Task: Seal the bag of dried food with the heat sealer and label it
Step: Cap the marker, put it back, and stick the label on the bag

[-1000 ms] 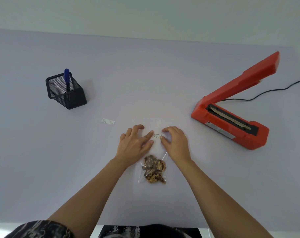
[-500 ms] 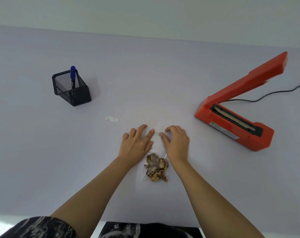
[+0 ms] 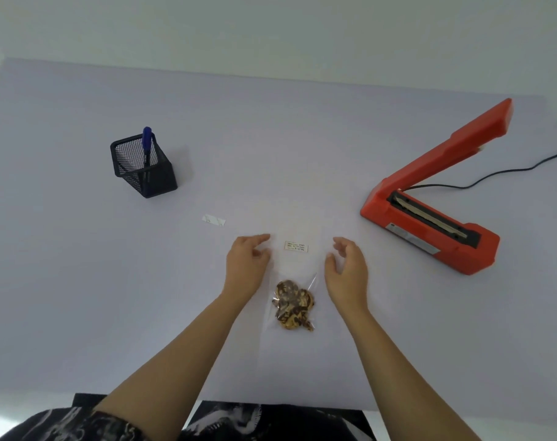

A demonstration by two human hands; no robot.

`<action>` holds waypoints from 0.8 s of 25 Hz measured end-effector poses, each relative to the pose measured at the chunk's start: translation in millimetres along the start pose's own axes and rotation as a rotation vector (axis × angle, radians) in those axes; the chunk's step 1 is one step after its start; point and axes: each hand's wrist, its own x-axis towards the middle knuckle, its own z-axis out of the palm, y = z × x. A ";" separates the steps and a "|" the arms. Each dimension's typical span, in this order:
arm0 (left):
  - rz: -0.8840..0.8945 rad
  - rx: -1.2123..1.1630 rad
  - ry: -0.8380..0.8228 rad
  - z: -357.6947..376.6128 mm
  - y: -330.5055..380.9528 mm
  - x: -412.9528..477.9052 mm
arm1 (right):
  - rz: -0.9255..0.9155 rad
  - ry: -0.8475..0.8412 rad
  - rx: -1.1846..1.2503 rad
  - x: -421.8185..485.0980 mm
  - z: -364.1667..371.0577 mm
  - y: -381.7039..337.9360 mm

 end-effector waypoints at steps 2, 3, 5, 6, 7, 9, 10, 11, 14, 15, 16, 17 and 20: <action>0.009 0.143 0.024 -0.5 -8.4 -20.1 | 0.137 -0.034 -0.051 -23.2 -10.0 8.7; 0.000 0.169 0.006 1.8 -11.2 -29.0 | 0.186 -0.077 -0.099 -33.3 -10.6 12.2; -0.062 0.126 -0.030 7.9 -12.5 -40.7 | 0.239 -0.128 -0.127 -46.5 -4.8 14.3; -0.102 0.074 -0.038 10.8 -12.3 -42.9 | 0.258 -0.123 -0.104 -49.8 -0.1 12.6; -0.140 0.020 -0.044 12.6 -11.3 -44.1 | 0.274 -0.101 -0.075 -51.8 4.5 10.6; -0.179 -0.064 -0.040 12.8 -10.1 -41.9 | 0.315 -0.055 -0.011 -51.2 11.9 6.2; -0.189 -0.096 -0.031 10.9 -8.6 -39.2 | 0.334 -0.041 0.030 -49.0 14.0 3.4; -0.194 -0.129 -0.025 7.8 -6.4 -35.9 | 0.344 -0.036 0.073 -46.1 15.1 -0.1; -0.159 -0.215 -0.013 -7.1 4.0 -20.6 | 0.309 -0.039 0.160 -31.9 16.2 -19.1; -0.142 -0.235 -0.001 -12.9 9.0 -12.7 | 0.288 -0.034 0.177 -24.6 16.8 -27.1; -0.127 -0.254 0.011 -18.5 14.4 -3.5 | 0.261 -0.031 0.189 -15.4 17.7 -35.1; -0.113 -0.272 0.022 -23.5 21.1 7.3 | 0.234 -0.029 0.197 -3.8 19.2 -43.5; -0.078 -0.319 0.050 -36.4 44.2 41.5 | 0.173 -0.021 0.226 36.4 23.3 -68.0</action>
